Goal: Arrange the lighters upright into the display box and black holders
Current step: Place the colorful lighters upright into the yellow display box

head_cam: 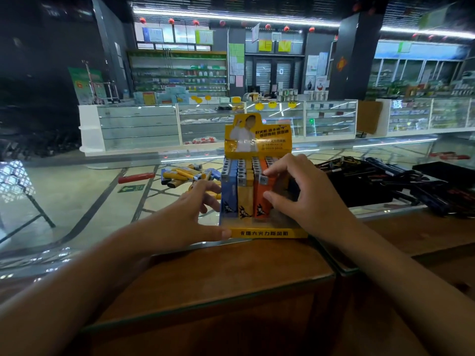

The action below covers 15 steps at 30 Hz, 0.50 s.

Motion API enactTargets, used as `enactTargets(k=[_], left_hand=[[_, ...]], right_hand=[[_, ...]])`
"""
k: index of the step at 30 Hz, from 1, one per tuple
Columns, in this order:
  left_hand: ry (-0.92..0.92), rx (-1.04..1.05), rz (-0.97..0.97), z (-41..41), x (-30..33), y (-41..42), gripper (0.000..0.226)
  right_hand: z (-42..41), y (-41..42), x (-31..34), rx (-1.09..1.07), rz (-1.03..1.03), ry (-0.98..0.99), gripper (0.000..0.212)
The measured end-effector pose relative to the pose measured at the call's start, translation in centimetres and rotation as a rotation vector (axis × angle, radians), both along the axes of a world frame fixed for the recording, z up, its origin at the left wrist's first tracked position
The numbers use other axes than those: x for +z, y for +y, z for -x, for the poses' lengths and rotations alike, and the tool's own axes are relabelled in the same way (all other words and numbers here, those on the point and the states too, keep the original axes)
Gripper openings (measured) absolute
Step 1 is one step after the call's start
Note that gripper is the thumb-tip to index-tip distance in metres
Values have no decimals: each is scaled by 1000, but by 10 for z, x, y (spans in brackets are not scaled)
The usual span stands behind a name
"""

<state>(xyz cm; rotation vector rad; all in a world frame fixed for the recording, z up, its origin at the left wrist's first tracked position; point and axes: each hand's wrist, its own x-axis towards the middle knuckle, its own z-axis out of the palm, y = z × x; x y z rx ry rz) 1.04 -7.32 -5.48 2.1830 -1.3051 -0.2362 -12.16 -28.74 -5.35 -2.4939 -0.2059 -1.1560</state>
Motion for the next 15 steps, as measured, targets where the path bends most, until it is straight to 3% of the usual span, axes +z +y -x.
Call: enactTargets(k=[11,13,15], left_hand=[[-111,-9,0,-5,-3,2,92],[-31,-18,23,-5,-1,4,79],[192,-18,89,-5,3,7,62]], right_hand=[[-5,0,-6,-65,54,37,31],[-3,-1,-6,-61,32,57,34],[0,0,-5,-57,5,63,37]])
